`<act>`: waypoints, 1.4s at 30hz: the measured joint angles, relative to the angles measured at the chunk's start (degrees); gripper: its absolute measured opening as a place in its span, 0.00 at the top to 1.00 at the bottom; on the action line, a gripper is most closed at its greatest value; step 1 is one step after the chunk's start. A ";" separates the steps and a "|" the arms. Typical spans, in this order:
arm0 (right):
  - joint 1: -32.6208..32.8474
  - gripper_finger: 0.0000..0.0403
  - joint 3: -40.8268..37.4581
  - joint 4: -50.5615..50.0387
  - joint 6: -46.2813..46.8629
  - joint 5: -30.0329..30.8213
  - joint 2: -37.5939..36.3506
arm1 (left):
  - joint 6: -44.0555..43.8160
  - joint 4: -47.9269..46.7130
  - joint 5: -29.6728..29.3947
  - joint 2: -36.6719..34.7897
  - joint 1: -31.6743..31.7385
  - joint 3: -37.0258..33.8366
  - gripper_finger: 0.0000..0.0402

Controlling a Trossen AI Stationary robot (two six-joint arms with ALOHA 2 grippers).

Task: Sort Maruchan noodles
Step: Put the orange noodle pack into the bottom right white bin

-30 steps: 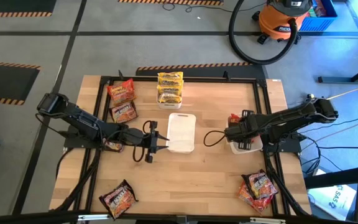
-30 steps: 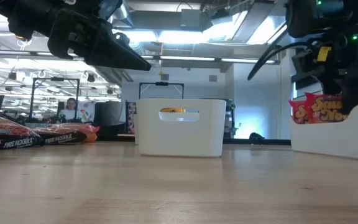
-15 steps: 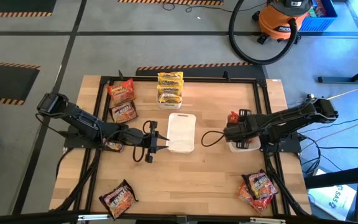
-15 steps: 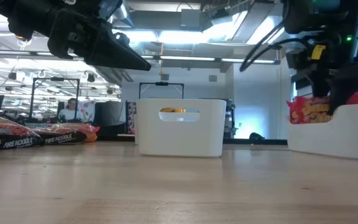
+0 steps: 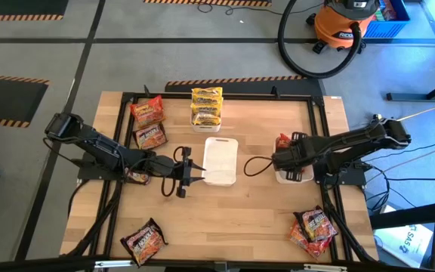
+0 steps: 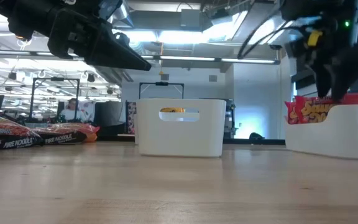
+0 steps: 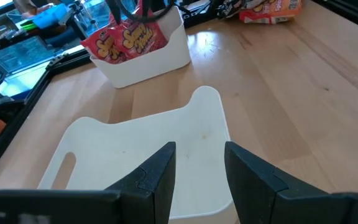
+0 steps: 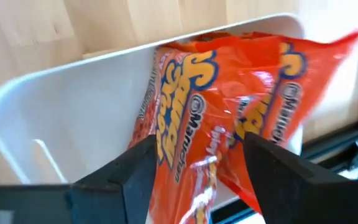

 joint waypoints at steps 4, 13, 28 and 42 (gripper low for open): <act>0.00 0.46 5.27 -3.88 3.16 -1.03 0.00 | 0.00 1.01 -0.40 0.00 0.00 0.00 0.67; 0.02 0.46 10.73 13.04 -2.18 3.23 -0.02 | -2.83 -0.40 -7.97 -1.61 0.98 1.18 0.66; -9.95 0.46 -12.05 73.32 -33.28 -6.73 -0.01 | -9.26 -48.70 -15.40 -8.63 29.42 23.72 0.45; -10.88 0.46 -13.64 77.67 -36.11 -13.37 0.00 | -7.52 -71.68 -1.63 0.56 63.81 41.58 0.46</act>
